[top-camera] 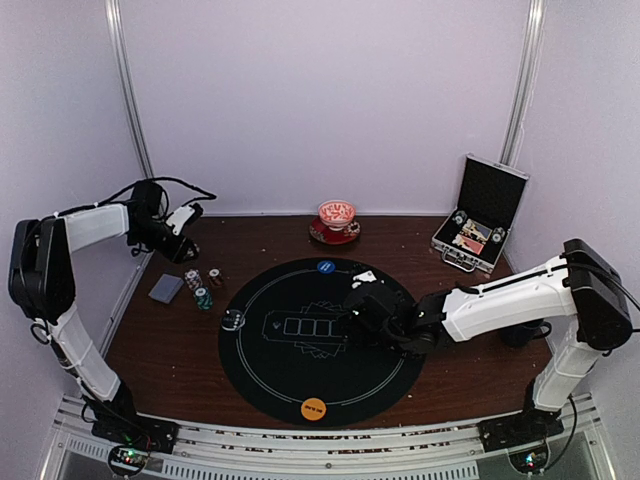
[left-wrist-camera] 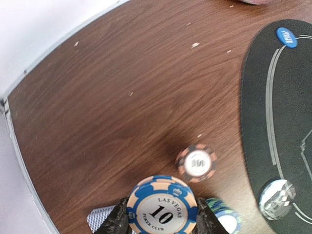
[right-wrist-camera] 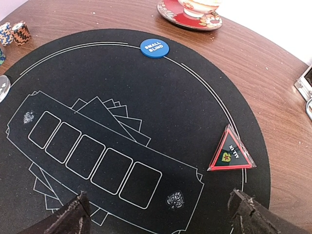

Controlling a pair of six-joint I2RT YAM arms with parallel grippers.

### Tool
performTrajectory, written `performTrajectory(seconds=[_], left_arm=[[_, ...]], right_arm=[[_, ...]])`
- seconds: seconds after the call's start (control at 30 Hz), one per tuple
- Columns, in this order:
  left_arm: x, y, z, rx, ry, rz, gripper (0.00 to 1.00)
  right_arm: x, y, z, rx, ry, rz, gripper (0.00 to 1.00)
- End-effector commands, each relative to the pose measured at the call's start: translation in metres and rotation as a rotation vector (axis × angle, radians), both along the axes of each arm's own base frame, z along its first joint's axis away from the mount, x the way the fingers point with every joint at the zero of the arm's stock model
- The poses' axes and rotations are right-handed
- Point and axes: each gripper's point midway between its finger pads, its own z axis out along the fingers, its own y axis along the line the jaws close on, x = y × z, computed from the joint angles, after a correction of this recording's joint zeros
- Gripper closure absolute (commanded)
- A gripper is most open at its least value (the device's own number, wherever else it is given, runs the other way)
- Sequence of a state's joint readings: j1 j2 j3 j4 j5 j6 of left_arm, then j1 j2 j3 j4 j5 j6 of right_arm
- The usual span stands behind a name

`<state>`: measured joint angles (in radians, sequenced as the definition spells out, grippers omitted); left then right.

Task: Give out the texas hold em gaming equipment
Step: Place the poker chips pile at the small blind area.

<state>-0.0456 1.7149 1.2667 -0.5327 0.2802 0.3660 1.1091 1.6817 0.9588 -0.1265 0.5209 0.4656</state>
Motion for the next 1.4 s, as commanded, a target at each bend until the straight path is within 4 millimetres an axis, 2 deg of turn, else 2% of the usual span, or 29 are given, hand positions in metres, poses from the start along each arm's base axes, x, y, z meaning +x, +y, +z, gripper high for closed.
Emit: performTrajectory(seconds=[0.0, 0.17, 0.43, 0.6, 0.73, 0.93, 1.13, 1.37], left_arm=[[0.004, -0.05, 0.026, -0.002, -0.033, -0.116, 0.82], [0.008, -0.118, 0.031, 0.02, -0.036, -0.234, 0.82], [0.021, -0.211, 0.019, 0.026, -0.033, -0.363, 0.83], [0.034, -0.262, 0.004, 0.045, -0.05, -0.426, 0.83], [0.049, -0.291, -0.012, 0.043, -0.043, -0.438, 0.83], [0.06, -0.31, -0.04, 0.042, -0.04, -0.436, 0.84], [0.072, -0.305, -0.063, 0.087, -0.053, -0.391, 0.85], [0.066, -0.298, -0.086, 0.11, -0.011, -0.384, 0.84]], right_arm=[[0.008, -0.01, 0.014, 0.002, -0.043, -0.04, 0.0], [0.016, -0.022, 0.016, 0.009, -0.052, -0.078, 0.0], [0.025, -0.045, 0.026, 0.045, -0.093, -0.154, 0.0], [0.03, -0.057, 0.028, 0.051, -0.112, -0.198, 0.0], [0.031, -0.061, 0.029, 0.05, -0.118, -0.211, 0.0], [0.032, -0.062, 0.029, 0.056, -0.12, -0.216, 0.0], [0.032, -0.06, 0.027, 0.052, -0.114, -0.21, 0.0], [0.032, -0.06, 0.026, 0.05, -0.112, -0.21, 0.0]])
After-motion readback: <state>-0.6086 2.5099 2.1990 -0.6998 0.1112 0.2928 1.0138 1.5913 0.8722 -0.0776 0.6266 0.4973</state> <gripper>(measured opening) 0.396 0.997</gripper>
